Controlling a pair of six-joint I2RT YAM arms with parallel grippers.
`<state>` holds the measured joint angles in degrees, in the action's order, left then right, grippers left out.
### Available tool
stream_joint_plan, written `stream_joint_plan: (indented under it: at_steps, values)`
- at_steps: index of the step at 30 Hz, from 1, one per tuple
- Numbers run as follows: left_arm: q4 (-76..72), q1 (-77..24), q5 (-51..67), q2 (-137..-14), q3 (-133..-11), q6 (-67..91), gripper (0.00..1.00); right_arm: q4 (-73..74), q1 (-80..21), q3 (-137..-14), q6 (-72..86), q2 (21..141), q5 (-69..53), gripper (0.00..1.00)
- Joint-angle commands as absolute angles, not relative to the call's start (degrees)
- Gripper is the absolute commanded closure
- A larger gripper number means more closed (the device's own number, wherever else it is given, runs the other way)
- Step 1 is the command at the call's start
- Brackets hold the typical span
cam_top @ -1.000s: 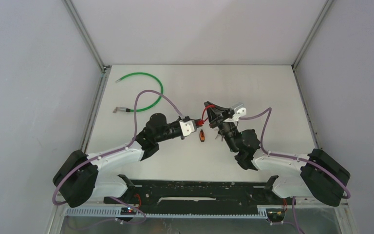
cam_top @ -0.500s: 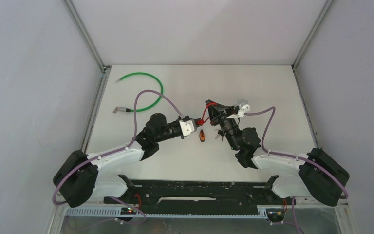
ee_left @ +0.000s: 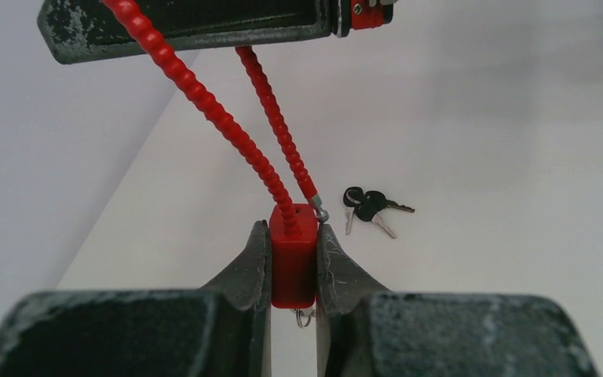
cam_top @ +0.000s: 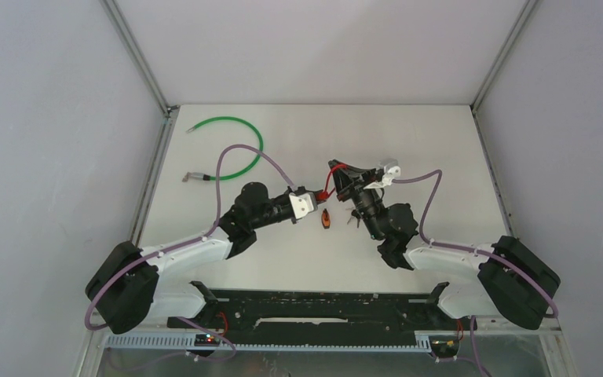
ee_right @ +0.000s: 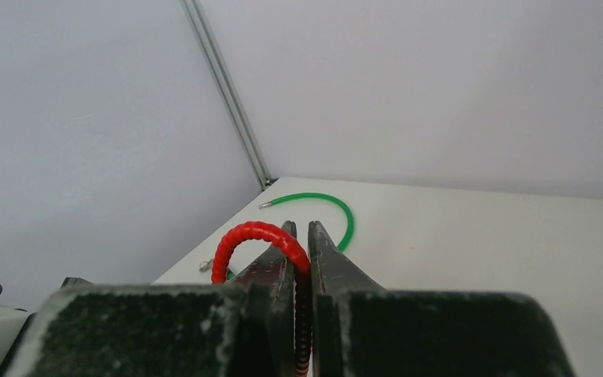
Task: Lock with the key
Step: Lock the lock.
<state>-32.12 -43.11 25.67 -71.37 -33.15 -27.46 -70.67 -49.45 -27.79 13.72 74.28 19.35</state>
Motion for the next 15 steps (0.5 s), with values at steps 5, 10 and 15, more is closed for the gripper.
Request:
stream_joint_plan:
  at_steps: [5, 10, 15]
  values:
    - [-23.20, -43.38, 26.75, -73.28, -32.70, -28.04, 1.00, -81.35, -49.03, -36.91, 5.01, 72.18, 16.12, 1.00]
    - [-23.13, -43.35, 26.79, -73.32, -32.70, -28.03, 1.00, -80.68, -49.00, -37.39, 3.95, 72.14, 15.59, 1.00]
    - [-23.06, -43.33, 26.75, -73.30, -32.78, -28.10, 1.00, -81.01, -48.97, -37.52, 4.21, 72.70, 15.34, 1.00]
